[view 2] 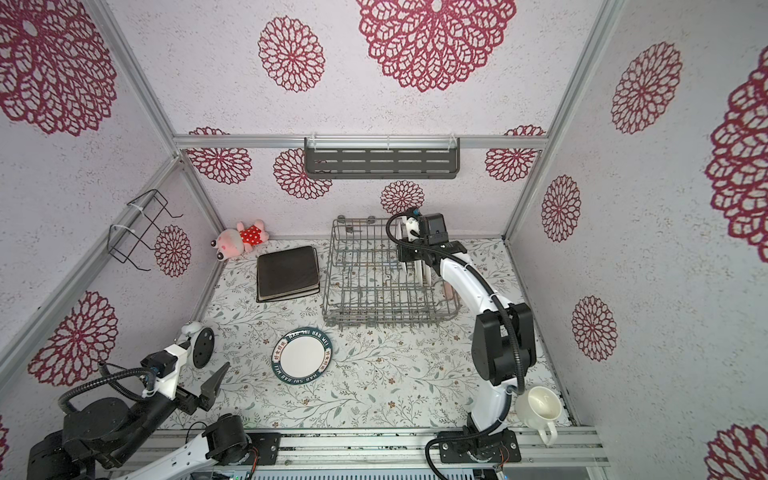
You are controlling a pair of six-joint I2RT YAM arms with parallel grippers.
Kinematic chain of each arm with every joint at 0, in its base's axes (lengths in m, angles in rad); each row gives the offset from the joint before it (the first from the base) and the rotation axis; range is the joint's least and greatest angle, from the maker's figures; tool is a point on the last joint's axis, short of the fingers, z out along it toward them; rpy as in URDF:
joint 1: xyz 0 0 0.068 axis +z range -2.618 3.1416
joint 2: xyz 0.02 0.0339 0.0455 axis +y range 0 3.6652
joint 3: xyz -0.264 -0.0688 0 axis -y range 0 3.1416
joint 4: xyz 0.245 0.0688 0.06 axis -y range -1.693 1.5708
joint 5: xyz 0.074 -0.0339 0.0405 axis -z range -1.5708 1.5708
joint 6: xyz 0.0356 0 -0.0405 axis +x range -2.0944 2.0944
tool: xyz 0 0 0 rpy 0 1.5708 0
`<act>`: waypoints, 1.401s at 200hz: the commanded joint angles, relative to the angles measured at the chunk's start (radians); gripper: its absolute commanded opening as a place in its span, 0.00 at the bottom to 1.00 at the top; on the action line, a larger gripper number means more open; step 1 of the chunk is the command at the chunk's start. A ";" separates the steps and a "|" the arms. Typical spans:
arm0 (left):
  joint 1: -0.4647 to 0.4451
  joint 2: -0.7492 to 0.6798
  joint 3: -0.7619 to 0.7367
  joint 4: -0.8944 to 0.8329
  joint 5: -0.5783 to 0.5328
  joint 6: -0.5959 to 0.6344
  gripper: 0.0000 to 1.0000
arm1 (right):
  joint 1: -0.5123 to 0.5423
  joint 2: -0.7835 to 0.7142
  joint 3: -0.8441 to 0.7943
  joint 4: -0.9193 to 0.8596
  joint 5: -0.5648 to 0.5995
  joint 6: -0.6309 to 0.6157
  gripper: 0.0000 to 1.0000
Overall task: Unload the plates from the dish rack
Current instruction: 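Lift the green-rimmed plate up out of the rack with the right gripper, then carry the plate toward the robot and lower it over the plate stack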
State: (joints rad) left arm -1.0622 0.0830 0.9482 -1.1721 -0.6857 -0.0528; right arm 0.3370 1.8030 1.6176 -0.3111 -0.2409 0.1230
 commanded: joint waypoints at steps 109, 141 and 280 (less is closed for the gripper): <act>-0.012 -0.019 0.001 0.015 0.011 0.005 0.97 | 0.275 -0.179 0.087 0.038 0.110 -0.266 0.00; -0.012 -0.018 0.001 0.014 0.003 0.004 0.97 | 0.368 -0.184 0.098 0.018 0.167 -0.382 0.00; -0.013 -0.019 -0.004 0.025 -0.010 0.000 0.97 | 0.742 -0.196 -0.068 0.103 0.453 -0.841 0.00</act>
State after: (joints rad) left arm -1.0626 0.0647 0.9482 -1.1717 -0.6868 -0.0528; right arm 1.0267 1.6726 1.5616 -0.3096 0.1169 -0.5880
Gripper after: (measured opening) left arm 0.975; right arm 0.075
